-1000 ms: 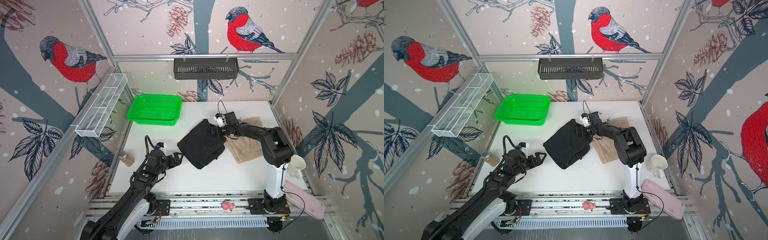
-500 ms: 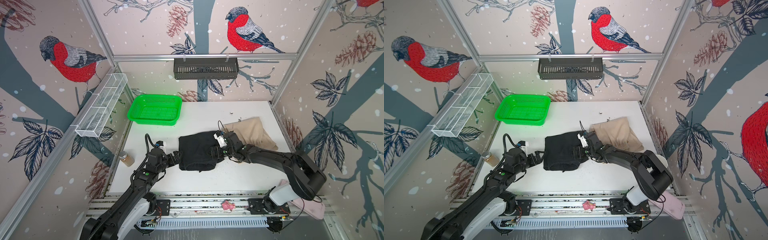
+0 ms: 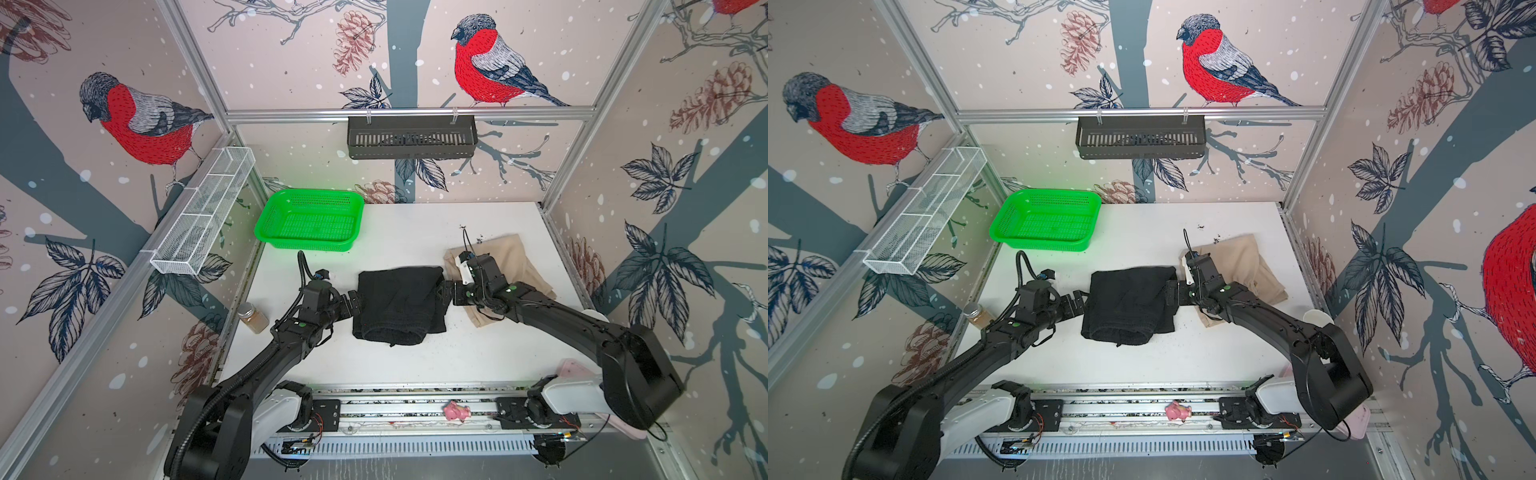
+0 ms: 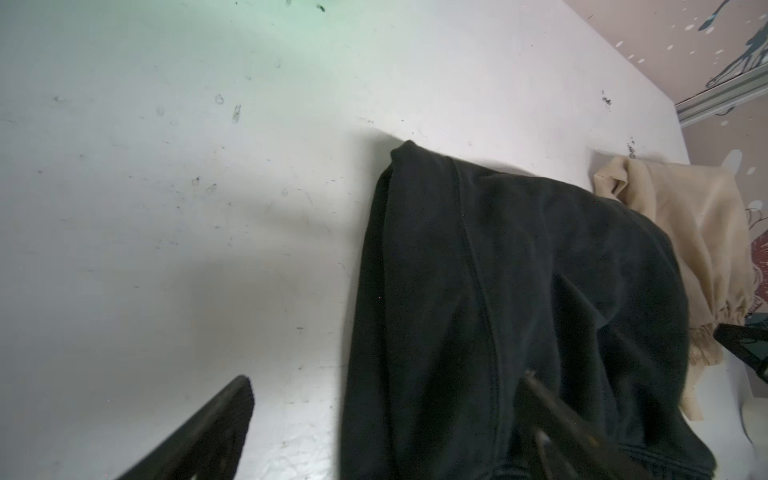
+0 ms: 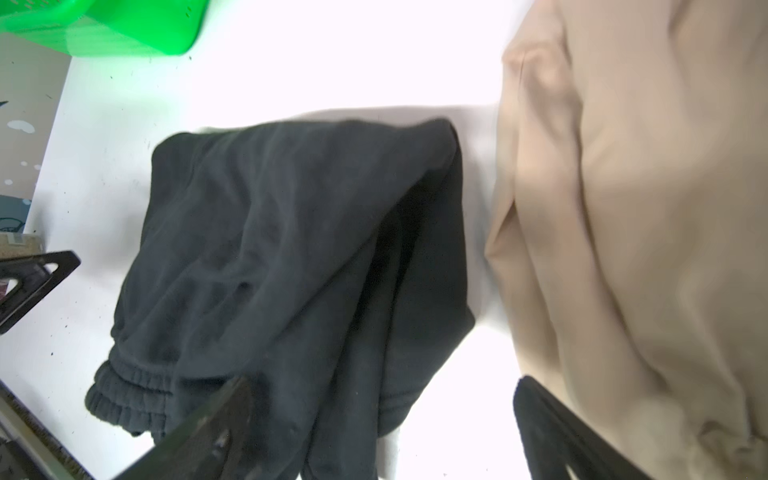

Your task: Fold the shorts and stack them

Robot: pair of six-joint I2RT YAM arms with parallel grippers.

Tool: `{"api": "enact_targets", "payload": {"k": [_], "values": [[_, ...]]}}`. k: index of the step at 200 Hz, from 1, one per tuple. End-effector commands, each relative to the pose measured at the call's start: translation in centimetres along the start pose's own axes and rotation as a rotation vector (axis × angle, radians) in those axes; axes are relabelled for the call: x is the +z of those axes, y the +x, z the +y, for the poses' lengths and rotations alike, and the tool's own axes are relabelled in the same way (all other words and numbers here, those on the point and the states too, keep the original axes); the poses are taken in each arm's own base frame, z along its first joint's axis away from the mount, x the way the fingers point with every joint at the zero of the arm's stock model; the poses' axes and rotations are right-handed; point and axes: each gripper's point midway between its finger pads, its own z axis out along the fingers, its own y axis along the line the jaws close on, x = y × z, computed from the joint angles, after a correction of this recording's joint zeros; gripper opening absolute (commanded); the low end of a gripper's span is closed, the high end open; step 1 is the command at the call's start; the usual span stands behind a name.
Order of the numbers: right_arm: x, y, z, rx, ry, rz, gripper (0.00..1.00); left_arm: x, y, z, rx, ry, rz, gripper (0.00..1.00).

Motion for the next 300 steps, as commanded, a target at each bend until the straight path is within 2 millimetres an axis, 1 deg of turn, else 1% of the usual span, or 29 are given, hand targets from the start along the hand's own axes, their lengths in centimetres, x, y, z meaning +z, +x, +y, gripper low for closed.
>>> {"api": "enact_targets", "payload": {"k": [1,11,29,44,61,73,86,102,117,132,148,154,163,178,186,193,208,216,233,246,257,271,300], "values": [[0.5,0.8,0.3,0.038,-0.039,0.017,1.0,0.8,-1.1,-1.9,0.032,0.104,-0.015,0.98],[0.9,1.0,0.2,0.042,-0.042,0.02,1.0,1.3,-0.8,-2.5,0.033,0.138,0.012,0.98],[2.0,1.4,1.6,0.039,-0.103,0.026,1.0,2.3,0.3,-3.0,0.039,0.173,0.093,0.98],[3.0,2.0,2.3,0.029,-0.119,0.047,1.0,3.1,1.4,-3.3,0.055,0.202,0.16,0.98],[4.1,2.7,1.9,0.051,-0.117,0.065,1.0,4.0,2.8,-2.7,0.027,0.197,0.214,0.98],[4.4,2.8,1.5,0.065,-0.115,0.062,1.0,4.3,3.7,-2.0,0.007,0.177,0.242,0.98],[4.7,3.1,0.6,0.071,-0.079,0.057,1.0,4.6,4.3,-1.3,0.0,0.154,0.252,0.97],[5.2,3.3,-0.4,0.068,-0.045,0.062,1.0,4.9,4.6,-0.8,-0.007,0.139,0.253,0.97],[5.5,3.3,0.2,0.077,-0.092,0.054,1.0,5.2,4.9,-0.8,-0.014,0.146,0.263,0.96],[5.6,3.1,1.6,0.07,-0.147,0.041,1.0,5.4,5.3,-1.1,-0.021,0.168,0.279,0.88],[6.0,3.3,2.7,0.059,-0.171,0.042,1.0,5.4,5.8,-1.3,-0.03,0.195,0.288,0.79],[6.1,3.5,2.8,0.061,-0.178,0.045,1.0,5.3,6.0,-1.3,-0.035,0.202,0.288,0.73],[6.4,3.6,2.9,0.068,-0.186,0.042,0.99,5.3,6.1,-1.6,-0.04,0.222,0.288,0.66],[6.8,3.7,2.9,0.078,-0.188,0.045,0.9,5.2,6.6,-1.9,-0.053,0.243,0.3,0.54],[7.0,3.7,2.9,0.08,-0.192,0.043,0.86,5.2,6.9,-2.2,-0.05,0.254,0.307,0.5],[7.1,3.6,3.0,0.079,-0.196,0.043,0.8,5.2,7.0,-2.4,-0.048,0.258,0.31,0.46],[7.1,3.1,3.0,0.074,-0.193,0.033,0.59,5.1,7.4,-2.7,-0.042,0.262,0.317,0.33],[7.0,2.7,3.3,0.067,-0.2,0.031,0.49,5.1,7.4,-2.9,-0.042,0.263,0.317,0.21],[6.9,1.8,3.9,0.048,-0.215,0.029,0.29,5.1,7.3,-3.6,-0.035,0.275,0.312,0.0],[6.6,1.2,4.3,0.032,-0.216,0.026,0.13,5.0,7.0,-4.6,-0.022,0.296,0.311,0.0],[6.3,0.8,4.3,0.02,-0.204,0.027,0.04,5.1,6.7,-5.6,-0.004,0.31,0.309,0.0],[5.7,0.1,3.9,0.012,-0.182,0.032,0.04,5.0,6.2,-7.1,0.013,0.331,0.307,0.0],[3.8,-1.6,2.7,-0.002,-0.14,0.034,0.03,4.6,3.9,-10.4,0.022,0.39,0.282,0.0]]}}
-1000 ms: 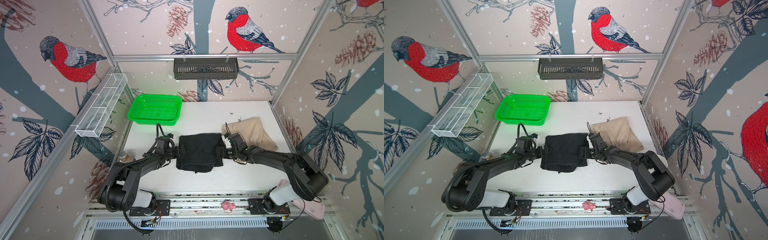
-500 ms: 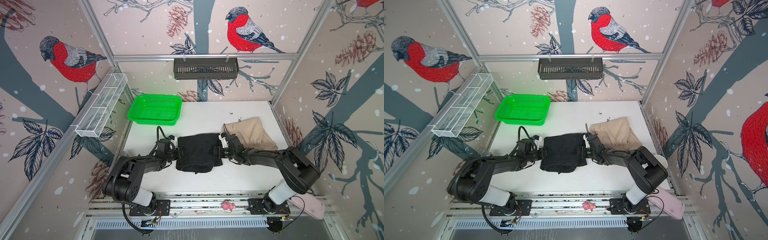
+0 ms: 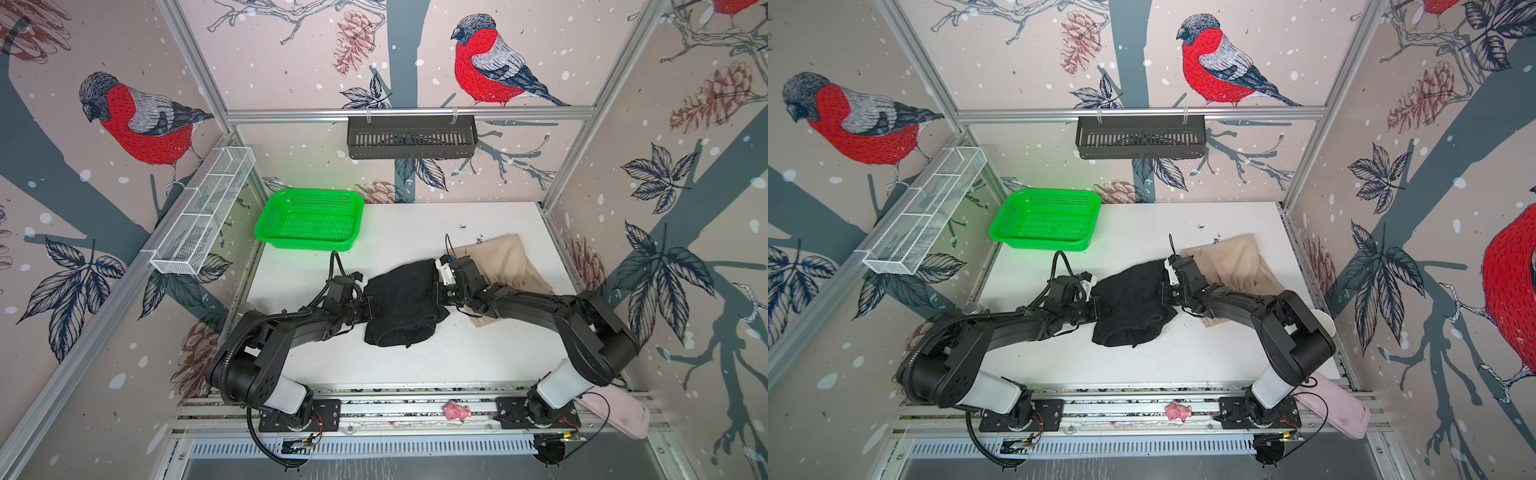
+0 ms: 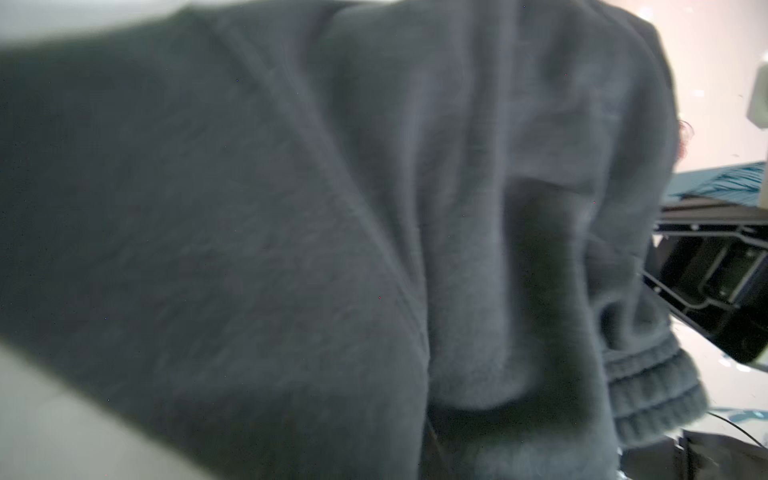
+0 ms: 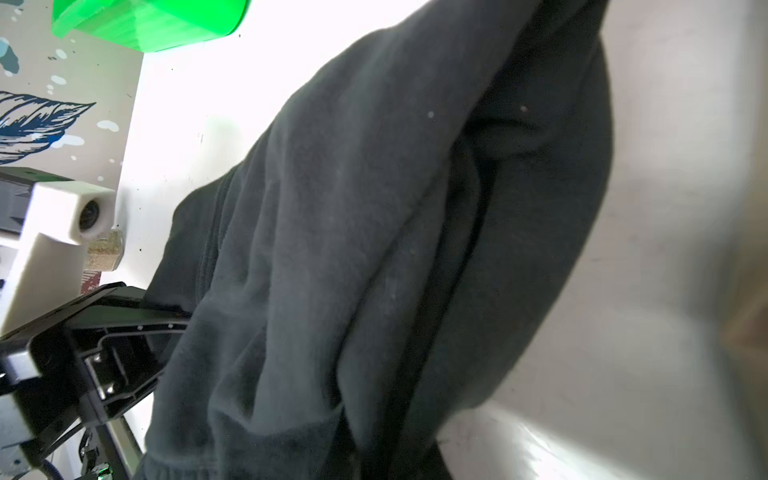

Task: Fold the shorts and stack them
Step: 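Carry the black shorts with both grippers and lower them onto the beige shorts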

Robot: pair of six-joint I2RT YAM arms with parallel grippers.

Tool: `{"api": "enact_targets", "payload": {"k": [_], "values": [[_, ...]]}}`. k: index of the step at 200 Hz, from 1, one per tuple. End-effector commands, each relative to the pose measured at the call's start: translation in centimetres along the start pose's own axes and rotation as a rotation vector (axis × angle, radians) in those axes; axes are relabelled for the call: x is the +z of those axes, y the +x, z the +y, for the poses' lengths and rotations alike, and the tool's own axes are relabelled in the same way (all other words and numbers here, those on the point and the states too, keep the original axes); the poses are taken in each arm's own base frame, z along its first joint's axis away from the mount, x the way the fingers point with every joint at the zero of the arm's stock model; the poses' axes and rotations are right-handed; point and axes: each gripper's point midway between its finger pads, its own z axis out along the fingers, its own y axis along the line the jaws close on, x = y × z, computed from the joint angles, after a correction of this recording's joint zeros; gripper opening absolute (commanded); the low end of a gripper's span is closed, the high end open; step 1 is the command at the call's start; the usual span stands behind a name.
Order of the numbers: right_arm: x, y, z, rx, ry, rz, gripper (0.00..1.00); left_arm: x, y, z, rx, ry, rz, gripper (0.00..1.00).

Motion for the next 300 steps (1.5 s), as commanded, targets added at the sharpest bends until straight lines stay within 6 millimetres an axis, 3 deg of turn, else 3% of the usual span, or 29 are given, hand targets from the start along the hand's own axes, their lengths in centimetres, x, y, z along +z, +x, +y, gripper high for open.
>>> {"api": "enact_targets", "payload": {"k": [1,22,51,108,157,200,235,247,266,277,300], "values": [[-1.7,-0.9,-0.5,-0.036,0.03,0.014,0.03,-0.1,-1.7,-2.8,0.008,0.063,-0.015,0.0],[-4.3,-3.1,-1.2,-0.038,0.065,-0.01,0.03,-0.1,-3.4,-5.6,0.042,0.072,-0.02,0.0],[-8.5,-6.4,-4.3,-0.022,0.147,-0.036,0.03,1.1,-4.7,-10.6,0.081,0.124,-0.007,0.0],[-16.8,-11.2,-11.9,0.081,0.245,-0.166,0.03,6.4,-4.2,-21.2,0.17,0.265,0.081,0.0],[-20.6,-13.3,-18.2,0.145,0.301,-0.25,0.03,11.8,-3.6,-26.6,0.215,0.349,0.122,0.0],[-21.5,-14.2,-22.9,0.2,0.333,-0.277,0.02,15.6,-2.9,-26.7,0.183,0.341,0.117,0.0],[-20.0,-14.1,-26.0,0.234,0.332,-0.273,0.03,18.4,-2.4,-25.2,0.163,0.324,0.118,0.0],[-19.3,-13.8,-27.2,0.258,0.335,-0.291,0.11,19.4,-2.1,-24.5,0.159,0.318,0.125,0.0],[-17.8,-12.9,-28.7,0.277,0.347,-0.263,0.4,20.6,-1.7,-23.7,0.171,0.301,0.136,0.0],[-17.4,-12.7,-29.4,0.287,0.375,-0.251,0.59,20.7,-1.8,-23.5,0.176,0.292,0.132,0.22],[-18.7,-13.4,-29.6,0.289,0.445,-0.278,0.74,19.8,-3.0,-23.8,0.203,0.271,0.081,0.74]]}}
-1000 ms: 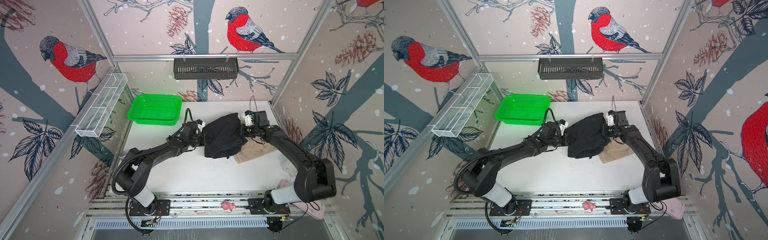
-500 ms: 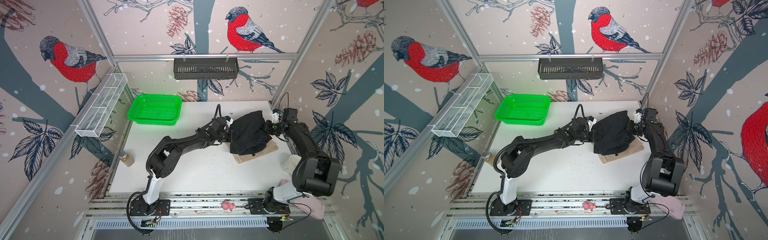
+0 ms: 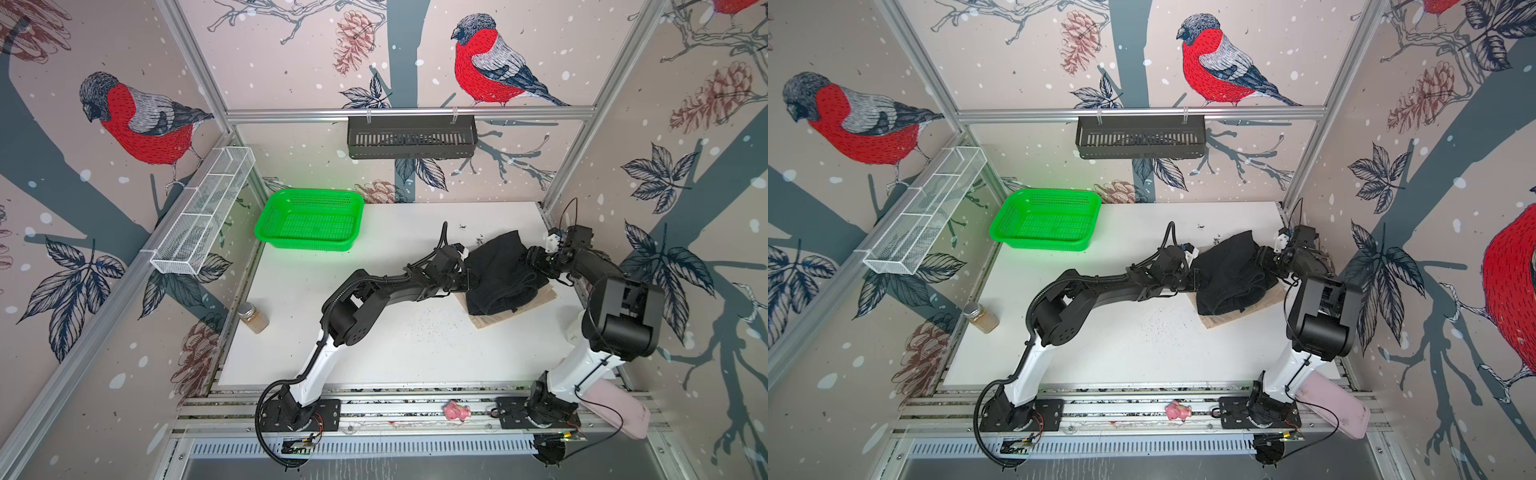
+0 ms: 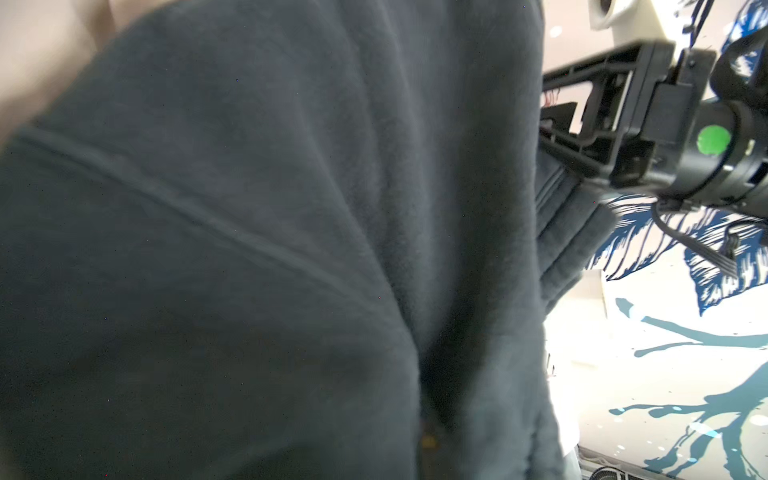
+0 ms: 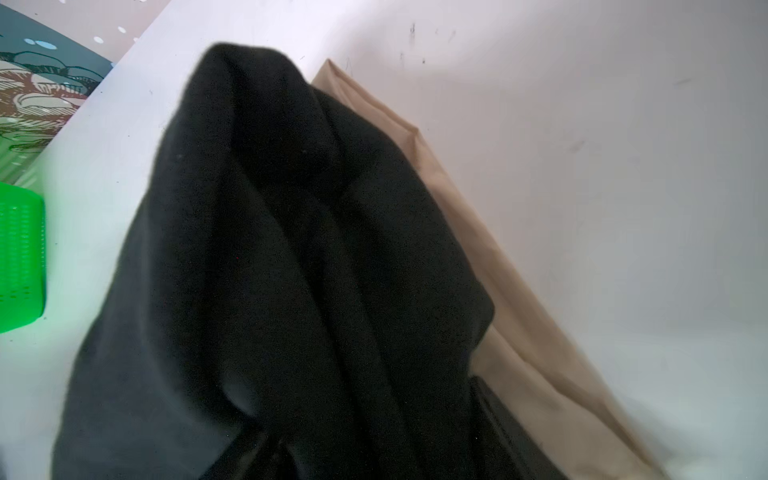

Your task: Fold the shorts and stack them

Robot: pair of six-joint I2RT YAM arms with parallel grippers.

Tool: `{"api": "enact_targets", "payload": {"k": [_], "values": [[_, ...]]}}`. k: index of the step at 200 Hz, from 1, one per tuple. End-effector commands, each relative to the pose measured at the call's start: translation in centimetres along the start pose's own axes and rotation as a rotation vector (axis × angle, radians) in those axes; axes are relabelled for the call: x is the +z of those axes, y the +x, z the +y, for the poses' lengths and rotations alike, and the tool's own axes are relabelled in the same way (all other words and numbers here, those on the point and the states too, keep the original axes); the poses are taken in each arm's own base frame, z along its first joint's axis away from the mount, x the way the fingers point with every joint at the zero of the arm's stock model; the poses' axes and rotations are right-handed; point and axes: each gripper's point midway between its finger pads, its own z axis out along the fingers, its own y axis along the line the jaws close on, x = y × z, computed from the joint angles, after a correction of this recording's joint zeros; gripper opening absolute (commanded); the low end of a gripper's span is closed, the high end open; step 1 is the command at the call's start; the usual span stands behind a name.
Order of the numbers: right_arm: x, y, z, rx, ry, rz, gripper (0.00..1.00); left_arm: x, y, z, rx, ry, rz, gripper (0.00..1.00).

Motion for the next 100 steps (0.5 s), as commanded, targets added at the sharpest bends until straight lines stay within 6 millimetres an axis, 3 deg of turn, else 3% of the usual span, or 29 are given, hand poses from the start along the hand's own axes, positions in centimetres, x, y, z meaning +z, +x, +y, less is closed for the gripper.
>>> {"api": "enact_targets", "payload": {"k": [1,5,9,36,57,73,100], "values": [[-1.1,-2.9,-0.3,-0.021,0.072,-0.107,0.74,-0.8,-1.4,-1.2,0.06,0.001,-0.048,0.76],[-1.6,-3.2,-0.2,-0.022,0.081,-0.12,0.77,-1.1,-1.7,-1.3,0.068,-0.008,-0.057,0.92],[-2.1,-3.6,0.0,-0.026,0.088,-0.134,0.79,-1.4,-2.0,-1.4,0.077,-0.017,-0.065,0.98],[-6.4,-5.3,0.6,-0.033,0.207,-0.207,0.85,-4.6,-4.5,-1.9,0.134,-0.093,-0.133,0.98],[-9.4,-5.4,3.3,-0.081,0.241,-0.256,0.88,-8.3,-6.2,-1.8,0.166,-0.158,-0.189,0.98],[-9.7,-3.4,7.1,-0.158,0.222,-0.244,0.91,-12.0,-7.2,-1.2,0.181,-0.202,-0.237,0.98],[-8.1,2.4,12.5,-0.276,0.193,-0.186,0.93,-17.8,-7.1,0.9,0.175,-0.284,-0.283,0.98]]}}
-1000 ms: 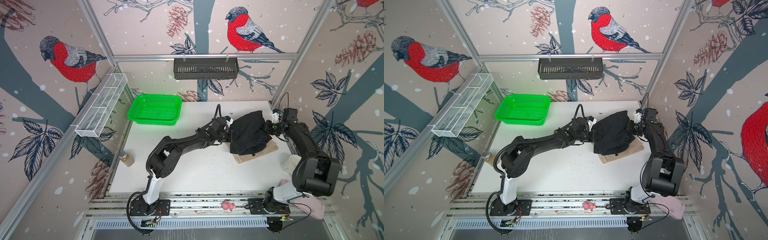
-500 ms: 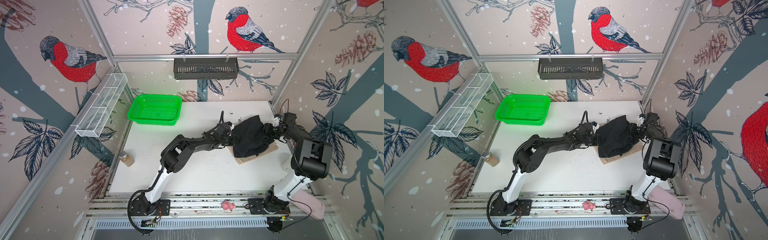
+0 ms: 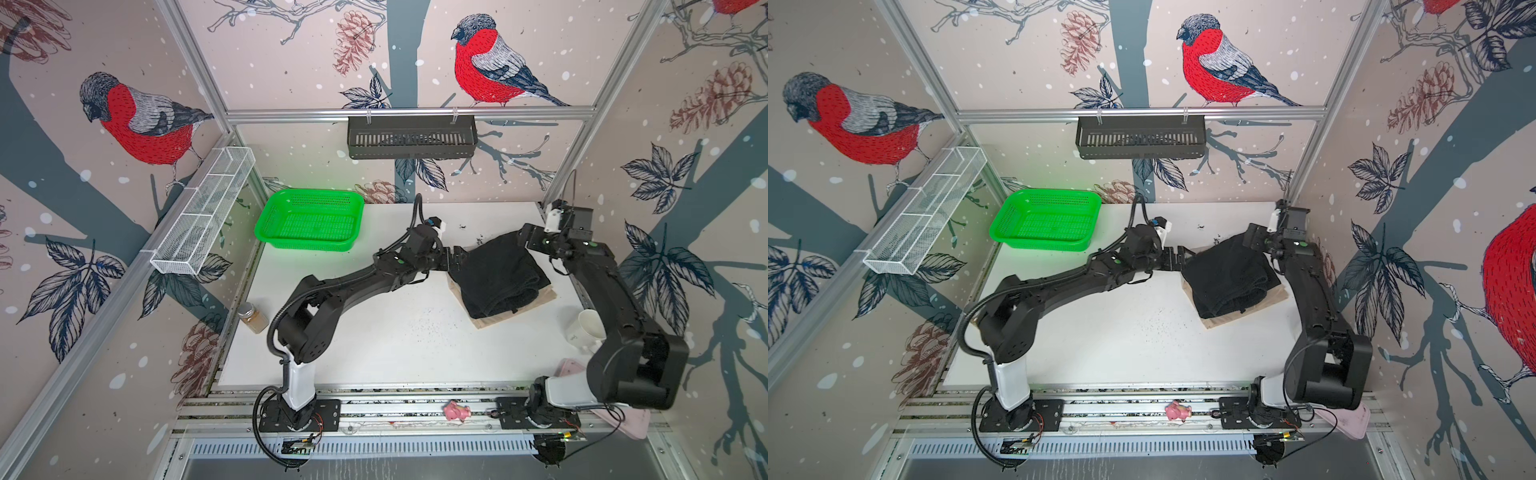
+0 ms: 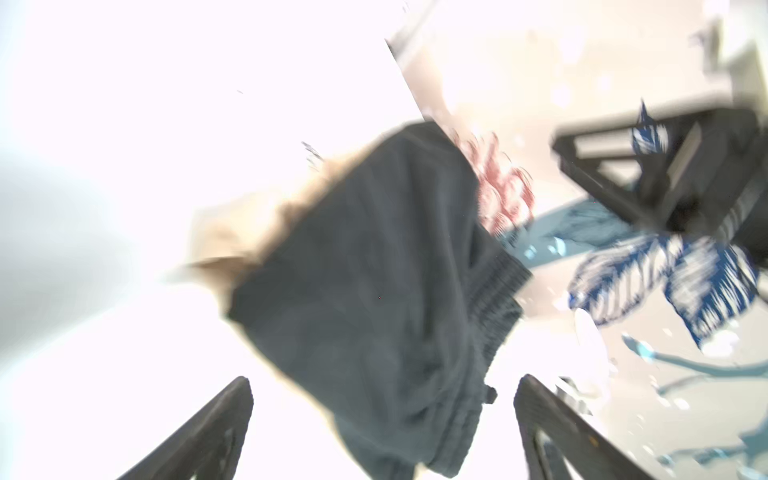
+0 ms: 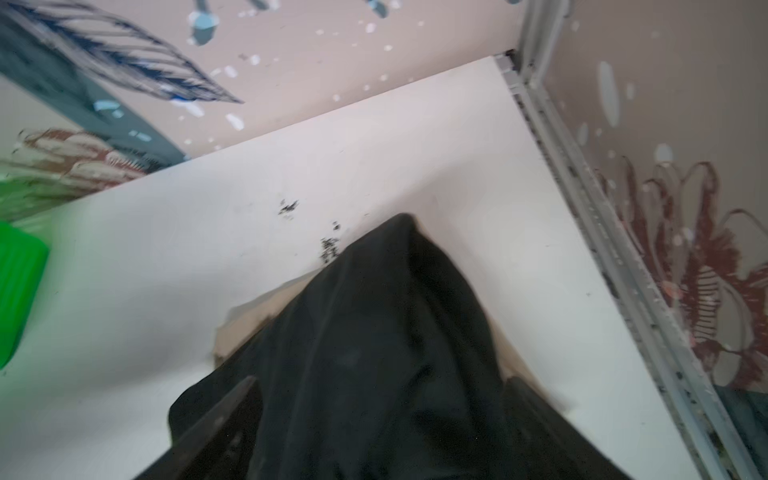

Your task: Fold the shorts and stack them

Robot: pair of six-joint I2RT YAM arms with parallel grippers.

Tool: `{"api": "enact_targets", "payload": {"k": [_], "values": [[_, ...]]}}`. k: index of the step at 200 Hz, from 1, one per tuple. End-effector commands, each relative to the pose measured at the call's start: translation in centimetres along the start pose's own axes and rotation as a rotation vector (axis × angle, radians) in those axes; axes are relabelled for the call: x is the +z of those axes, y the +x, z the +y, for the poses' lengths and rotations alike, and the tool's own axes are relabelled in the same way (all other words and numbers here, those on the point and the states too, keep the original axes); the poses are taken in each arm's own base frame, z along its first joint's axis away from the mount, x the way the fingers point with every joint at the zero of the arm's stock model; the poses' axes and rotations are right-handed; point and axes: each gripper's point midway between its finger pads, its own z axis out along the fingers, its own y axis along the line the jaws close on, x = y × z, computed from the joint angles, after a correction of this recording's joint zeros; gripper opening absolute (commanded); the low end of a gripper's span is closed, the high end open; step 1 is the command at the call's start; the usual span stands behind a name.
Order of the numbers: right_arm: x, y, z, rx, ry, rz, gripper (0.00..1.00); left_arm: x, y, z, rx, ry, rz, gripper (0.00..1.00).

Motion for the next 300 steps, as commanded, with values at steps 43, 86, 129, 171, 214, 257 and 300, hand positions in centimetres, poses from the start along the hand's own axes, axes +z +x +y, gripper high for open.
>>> {"api": "enact_targets", "payload": {"k": [43,86,129,171,214,257,300], "values": [[2.0,11.4,3.4,-0.021,0.075,0.231,0.91,-8.6,3.0,7.4,0.01,-0.244,-0.032,0.98],[5.8,16.1,0.9,0.032,0.136,0.348,0.86,-11.5,5.6,11.2,-0.078,-0.314,-0.056,0.98],[10.0,16.8,-1.4,0.089,0.165,0.387,0.85,-13.3,5.1,13.2,-0.103,-0.384,-0.09,0.98],[14.7,12.8,-4.5,0.09,0.225,0.362,0.89,-14.7,5.8,15.7,-0.124,-0.489,-0.078,0.98],[20.3,7.5,-7.8,0.059,0.233,0.313,0.91,-16.5,6.0,18.1,-0.147,-0.548,-0.122,0.98],[23.6,2.4,-7.3,0.047,0.162,0.189,0.92,-18.7,5.4,20.6,-0.143,-0.639,-0.179,0.98],[20.7,-2.9,-3.9,0.02,0.061,0.029,0.96,-20.8,4.2,22.7,-0.09,-0.776,-0.278,0.98]]}}
